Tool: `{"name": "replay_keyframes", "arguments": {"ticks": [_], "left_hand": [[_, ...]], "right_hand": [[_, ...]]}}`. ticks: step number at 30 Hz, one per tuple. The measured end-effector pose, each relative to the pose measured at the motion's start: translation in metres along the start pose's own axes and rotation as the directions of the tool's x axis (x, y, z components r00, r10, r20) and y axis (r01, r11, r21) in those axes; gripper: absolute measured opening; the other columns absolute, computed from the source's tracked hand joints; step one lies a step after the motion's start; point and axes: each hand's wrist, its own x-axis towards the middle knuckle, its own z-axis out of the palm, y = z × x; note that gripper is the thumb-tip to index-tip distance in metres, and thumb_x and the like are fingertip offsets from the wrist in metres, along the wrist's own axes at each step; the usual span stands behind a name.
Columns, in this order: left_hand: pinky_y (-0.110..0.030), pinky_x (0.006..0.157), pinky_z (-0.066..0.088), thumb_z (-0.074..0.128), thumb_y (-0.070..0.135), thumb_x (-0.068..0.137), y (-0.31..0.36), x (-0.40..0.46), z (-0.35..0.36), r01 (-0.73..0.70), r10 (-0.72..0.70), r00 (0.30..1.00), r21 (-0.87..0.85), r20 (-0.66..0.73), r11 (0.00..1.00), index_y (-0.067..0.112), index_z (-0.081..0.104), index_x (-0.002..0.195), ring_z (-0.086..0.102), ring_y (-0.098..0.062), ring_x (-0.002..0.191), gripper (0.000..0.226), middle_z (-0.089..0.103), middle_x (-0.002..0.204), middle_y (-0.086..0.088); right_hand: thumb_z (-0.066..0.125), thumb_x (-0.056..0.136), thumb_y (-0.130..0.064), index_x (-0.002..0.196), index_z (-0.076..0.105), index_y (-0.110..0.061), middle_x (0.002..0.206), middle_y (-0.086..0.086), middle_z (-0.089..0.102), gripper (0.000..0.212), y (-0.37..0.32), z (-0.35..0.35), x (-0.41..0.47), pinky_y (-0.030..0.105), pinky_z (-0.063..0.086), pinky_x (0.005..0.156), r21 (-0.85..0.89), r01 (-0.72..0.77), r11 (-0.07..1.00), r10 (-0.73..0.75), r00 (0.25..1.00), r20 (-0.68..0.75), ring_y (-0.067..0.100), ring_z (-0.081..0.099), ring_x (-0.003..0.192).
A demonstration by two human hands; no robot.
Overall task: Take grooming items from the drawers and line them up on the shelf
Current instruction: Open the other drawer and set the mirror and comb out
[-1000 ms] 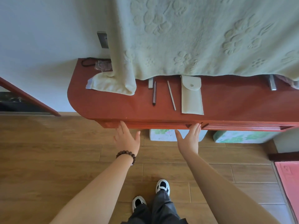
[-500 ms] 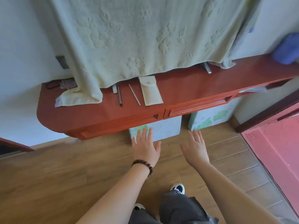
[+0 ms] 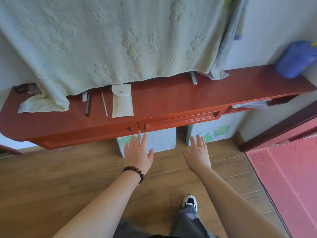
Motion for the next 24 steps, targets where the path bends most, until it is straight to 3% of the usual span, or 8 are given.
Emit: {"name": "replay_keyframes", "arguments": {"ticks": [5,10,13,15,17,20,22,24], "left_hand": [[-0.048,0.112,0.029,0.049,0.038,0.094,0.060,0.019,0.019,0.103,-0.103,0.995,-0.047,-0.010,0.994,0.015,0.031,0.146,0.025,-0.031,0.142,0.060,0.036,0.151,-0.010],[-0.045,0.113,0.029,0.048,0.038,0.094,0.093,0.033,0.035,0.193,-0.194,0.981,-0.091,0.001,0.977,0.016,0.031,0.145,0.024,-0.028,0.143,0.058,0.034,0.152,-0.008],[-0.040,0.114,0.028,0.050,0.034,0.095,0.104,0.043,0.045,0.288,-0.288,0.957,-0.302,0.045,0.909,0.013,0.036,0.144,0.029,-0.024,0.141,0.055,0.038,0.150,-0.007],[-0.036,0.113,0.028,0.050,0.031,0.096,0.108,0.056,0.048,0.447,-0.411,0.890,-0.543,0.196,0.710,0.010,0.042,0.140,0.036,-0.022,0.137,0.050,0.041,0.148,-0.006],[-0.038,0.110,0.033,0.046,0.034,0.098,0.106,0.073,0.052,0.597,-0.479,0.785,-0.688,0.393,0.412,0.011,0.046,0.137,0.044,-0.024,0.131,0.045,0.046,0.144,-0.006],[-0.042,0.098,0.042,0.041,0.040,0.099,0.101,0.098,0.063,0.644,-0.429,0.602,-0.727,0.674,-0.239,0.012,0.047,0.133,0.051,-0.025,0.121,0.044,0.053,0.134,-0.007],[-0.044,0.090,0.047,0.039,0.048,0.098,0.096,0.111,0.074,0.566,-0.385,0.582,-0.696,0.717,-0.441,0.010,0.049,0.132,0.056,-0.028,0.115,0.052,0.055,0.132,-0.010],[-0.048,0.089,0.048,0.039,0.058,0.094,0.093,0.125,0.088,0.469,-0.333,0.598,-0.655,0.729,-0.592,0.009,0.044,0.136,0.055,-0.032,0.116,0.065,0.052,0.136,-0.013]], "right_hand": [[0.039,0.098,-0.026,0.152,0.015,-0.017,0.161,0.006,0.000,0.060,0.055,-0.036,0.043,0.039,0.006,0.121,-0.002,0.042,0.999,-0.042,0.996,0.074,0.022,-0.007,0.148],[0.039,0.098,-0.025,0.151,0.017,-0.017,0.161,0.006,0.003,0.058,0.083,-0.050,0.076,0.039,0.009,0.121,0.000,0.083,0.997,-0.082,0.988,0.132,0.022,-0.004,0.148],[0.042,0.097,-0.024,0.150,0.022,-0.016,0.160,0.007,0.010,0.057,0.090,-0.046,0.096,0.038,0.016,0.119,0.065,0.079,0.995,-0.089,0.981,0.174,0.023,0.006,0.148],[0.046,0.096,-0.026,0.148,0.028,-0.017,0.156,0.006,0.024,0.056,0.091,-0.044,0.111,0.036,0.028,0.111,0.200,-0.010,0.980,-0.031,0.979,0.203,0.024,0.025,0.142],[0.048,0.096,-0.030,0.145,0.035,-0.019,0.145,0.004,0.042,0.051,0.094,-0.042,0.128,0.034,0.039,0.096,0.420,-0.217,0.881,0.099,0.954,0.284,0.024,0.044,0.127],[0.046,0.099,-0.033,0.135,0.045,-0.014,0.135,0.007,0.053,0.042,0.105,-0.032,0.158,0.035,0.042,0.093,0.743,-0.524,0.416,0.193,0.850,0.491,0.023,0.054,0.117],[0.046,0.098,-0.038,0.133,0.047,-0.010,0.129,0.009,0.056,0.045,0.114,-0.024,0.181,0.040,0.045,0.094,0.796,-0.586,0.150,0.209,0.806,0.554,0.023,0.057,0.113],[0.044,0.097,-0.046,0.131,0.047,-0.009,0.130,0.012,0.056,0.050,0.119,-0.017,0.204,0.044,0.045,0.094,0.805,-0.593,-0.007,0.214,0.786,0.580,0.026,0.057,0.114]]}}
